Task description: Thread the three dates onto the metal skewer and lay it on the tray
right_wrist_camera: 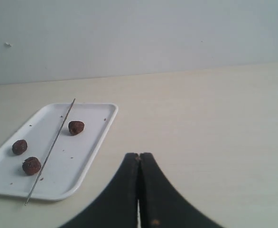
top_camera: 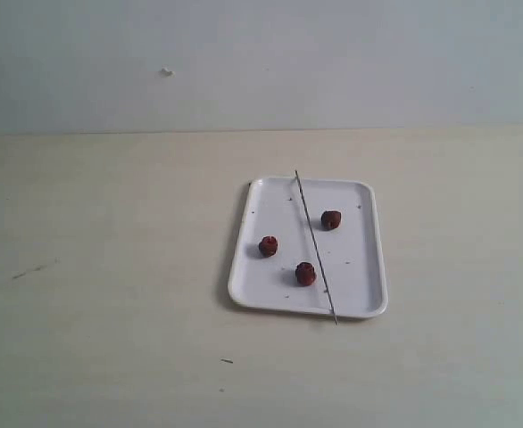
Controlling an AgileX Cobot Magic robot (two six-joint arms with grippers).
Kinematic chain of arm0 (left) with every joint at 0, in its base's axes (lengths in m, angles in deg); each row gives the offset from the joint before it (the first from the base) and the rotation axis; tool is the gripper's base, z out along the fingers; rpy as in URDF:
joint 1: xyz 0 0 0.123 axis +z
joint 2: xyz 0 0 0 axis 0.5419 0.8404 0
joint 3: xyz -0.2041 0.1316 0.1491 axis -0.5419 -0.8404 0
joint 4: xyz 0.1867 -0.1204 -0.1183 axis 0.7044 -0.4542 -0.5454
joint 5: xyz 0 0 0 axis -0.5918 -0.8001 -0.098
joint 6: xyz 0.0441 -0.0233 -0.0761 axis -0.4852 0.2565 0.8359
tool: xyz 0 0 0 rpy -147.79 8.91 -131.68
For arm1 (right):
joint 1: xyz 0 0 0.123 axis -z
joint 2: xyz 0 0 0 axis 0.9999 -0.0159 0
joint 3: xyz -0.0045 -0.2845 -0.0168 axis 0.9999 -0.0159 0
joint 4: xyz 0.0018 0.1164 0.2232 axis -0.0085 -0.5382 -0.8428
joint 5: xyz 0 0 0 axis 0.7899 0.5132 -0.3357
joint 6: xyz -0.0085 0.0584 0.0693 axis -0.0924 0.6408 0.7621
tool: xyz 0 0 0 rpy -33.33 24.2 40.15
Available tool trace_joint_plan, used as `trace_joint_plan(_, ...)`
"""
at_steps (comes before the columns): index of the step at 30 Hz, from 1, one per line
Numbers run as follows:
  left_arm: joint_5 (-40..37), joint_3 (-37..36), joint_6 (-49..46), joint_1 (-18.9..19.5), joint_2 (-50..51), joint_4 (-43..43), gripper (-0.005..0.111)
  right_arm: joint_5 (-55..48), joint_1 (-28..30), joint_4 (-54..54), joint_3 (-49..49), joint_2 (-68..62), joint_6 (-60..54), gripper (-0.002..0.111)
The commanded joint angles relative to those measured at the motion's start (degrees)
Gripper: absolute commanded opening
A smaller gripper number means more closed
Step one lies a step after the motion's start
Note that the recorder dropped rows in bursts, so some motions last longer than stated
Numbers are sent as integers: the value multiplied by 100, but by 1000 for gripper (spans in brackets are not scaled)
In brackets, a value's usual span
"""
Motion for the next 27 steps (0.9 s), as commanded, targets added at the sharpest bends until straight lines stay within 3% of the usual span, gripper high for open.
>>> trace_joint_plan(1,106,-700,50,-37,-541,285,0,371,36,198,-26,39,-19,0)
trace_joint_plan(6,456,-1849,60,-37,-1695,285,0,1914,36,442,-26,39,-19,0)
trace_joint_plan(12,687,-2034,60,-37,-2313,312,0,3871,36,110,-26,39,763,0)
trace_joint_plan(15,630,-2034,122,-37,-2360,312,0,5293,25,-603,47,-90,1184,0)
trace_joint_plan(16,588,-2034,202,-37,-2360,312,0,5302,25,-877,238,-248,1198,0)
trace_joint_plan(19,586,-2092,230,-37,-2360,312,0,4592,25,-1228,1204,-1249,726,0)
trace_joint_plan(21,587,-2116,230,-37,-2360,312,0,3567,25,-1044,2090,-2333,577,0)
trace_joint_plan(27,575,-2116,230,-37,-2360,312,0,-1131,25,-123,4933,-5967,351,0)
